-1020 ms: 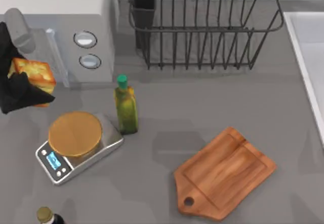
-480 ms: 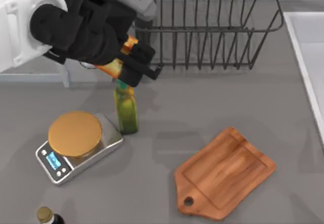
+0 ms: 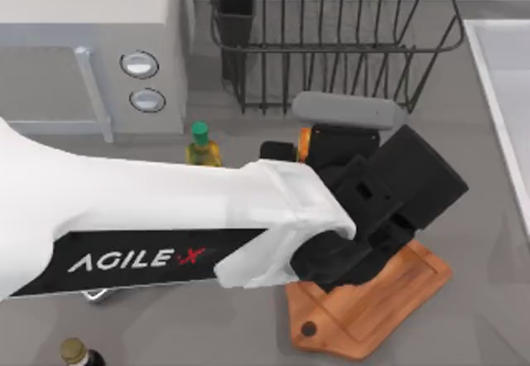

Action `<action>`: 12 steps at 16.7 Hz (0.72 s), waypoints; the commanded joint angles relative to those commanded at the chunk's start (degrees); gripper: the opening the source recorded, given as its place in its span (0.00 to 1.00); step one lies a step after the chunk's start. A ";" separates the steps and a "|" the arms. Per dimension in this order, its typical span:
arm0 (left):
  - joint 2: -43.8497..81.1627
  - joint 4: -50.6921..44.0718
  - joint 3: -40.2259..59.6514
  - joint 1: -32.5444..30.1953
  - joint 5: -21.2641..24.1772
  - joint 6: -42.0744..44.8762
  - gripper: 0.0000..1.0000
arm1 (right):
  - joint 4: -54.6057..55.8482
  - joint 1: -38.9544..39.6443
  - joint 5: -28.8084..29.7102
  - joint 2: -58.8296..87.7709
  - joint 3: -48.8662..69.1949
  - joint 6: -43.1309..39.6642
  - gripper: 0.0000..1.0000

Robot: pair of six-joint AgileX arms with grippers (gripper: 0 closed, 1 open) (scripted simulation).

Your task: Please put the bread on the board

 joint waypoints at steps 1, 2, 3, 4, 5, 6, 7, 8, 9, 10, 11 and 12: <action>2.55 2.23 -0.75 -3.18 -4.17 -4.10 0.00 | 0.00 0.00 0.00 0.00 0.00 0.00 1.00; 5.03 4.28 -1.50 -6.14 -7.97 -7.73 0.00 | 0.00 0.00 0.00 0.00 0.00 0.00 1.00; 7.40 6.15 -2.24 -8.88 -11.43 -10.99 0.00 | 0.00 0.00 0.00 0.00 0.00 0.00 1.00; 9.64 7.87 -2.95 -11.42 -14.60 -13.92 0.00 | 0.00 0.00 0.00 0.00 0.00 0.00 1.00; 11.67 9.37 -3.61 -13.67 -17.35 -16.41 0.00 | 0.00 0.00 0.00 0.00 0.00 0.00 1.00; 13.39 10.61 -4.18 -15.53 -19.59 -18.40 0.00 | 0.00 0.00 0.00 0.00 0.00 0.00 1.00; 14.86 11.63 -4.68 -17.09 -21.46 -20.03 0.00 | 0.00 0.00 0.00 0.00 0.00 0.00 1.00; 16.03 12.43 -5.07 -18.32 -22.90 -21.28 0.00 | 0.00 0.00 0.00 0.00 0.00 0.00 1.00; 16.64 12.84 -5.28 -18.95 -23.63 -21.89 0.00 | 0.00 0.00 0.00 0.00 0.00 0.00 1.00; 16.92 13.02 -5.37 -19.24 -23.97 -22.17 0.00 | 0.00 0.00 0.00 0.00 0.00 0.00 1.00; 16.92 13.02 -5.37 -19.24 -23.97 -22.17 0.00 | 0.00 0.00 0.00 0.00 0.00 0.00 1.00; 16.92 13.02 -5.37 -19.24 -23.97 -22.17 0.00 | 0.00 0.00 0.00 0.00 0.00 0.00 1.00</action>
